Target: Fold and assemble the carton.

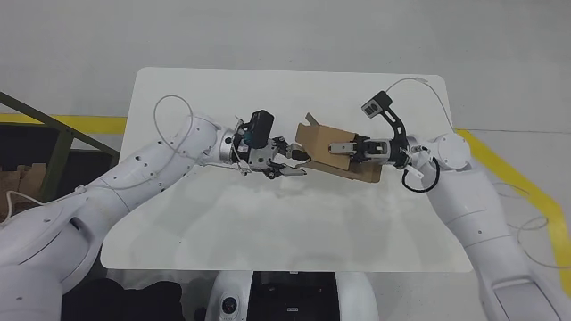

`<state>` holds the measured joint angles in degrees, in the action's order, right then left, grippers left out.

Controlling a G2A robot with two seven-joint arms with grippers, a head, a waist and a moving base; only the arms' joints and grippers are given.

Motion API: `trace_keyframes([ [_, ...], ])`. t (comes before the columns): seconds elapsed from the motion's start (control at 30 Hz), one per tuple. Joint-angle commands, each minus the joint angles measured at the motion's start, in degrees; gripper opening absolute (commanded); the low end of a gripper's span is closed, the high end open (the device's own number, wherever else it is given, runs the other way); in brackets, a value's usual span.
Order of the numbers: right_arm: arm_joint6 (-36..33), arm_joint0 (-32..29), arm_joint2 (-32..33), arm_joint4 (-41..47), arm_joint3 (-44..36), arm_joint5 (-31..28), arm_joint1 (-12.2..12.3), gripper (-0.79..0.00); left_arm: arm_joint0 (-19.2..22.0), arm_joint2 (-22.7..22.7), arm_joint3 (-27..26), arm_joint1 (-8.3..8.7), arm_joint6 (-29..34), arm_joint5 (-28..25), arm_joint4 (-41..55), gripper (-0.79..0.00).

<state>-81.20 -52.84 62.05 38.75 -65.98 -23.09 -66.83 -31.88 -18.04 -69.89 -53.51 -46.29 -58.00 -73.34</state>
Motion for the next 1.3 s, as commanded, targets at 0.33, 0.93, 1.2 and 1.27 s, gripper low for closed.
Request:
trace_keyframes([
  [0.33, -0.03, -0.28, -0.15, -0.01, -0.65, 0.03, 0.24, -0.785, 1.37, 2.46, 0.14, 0.51, 0.00, 0.00, 3.38, -0.554],
  [0.93, -0.24, -0.33, -0.82, 0.07, -1.70, 0.25, 0.50, -0.785, 4.35, 6.07, 3.76, -0.68, 0.00, 0.00, 7.85, -0.656],
  [1.2, 0.14, 0.14, -1.40, -0.04, -1.37, -0.14, 0.42, -0.785, 5.11, 6.27, 4.99, -1.50, 0.17, 0.00, 6.49, -0.597],
  [1.27, 0.25, 0.13, -1.45, -0.11, -1.39, -0.24, 0.43, -0.785, 5.07, 6.09, 4.93, -1.71, 0.45, 0.00, 6.33, -0.594],
])
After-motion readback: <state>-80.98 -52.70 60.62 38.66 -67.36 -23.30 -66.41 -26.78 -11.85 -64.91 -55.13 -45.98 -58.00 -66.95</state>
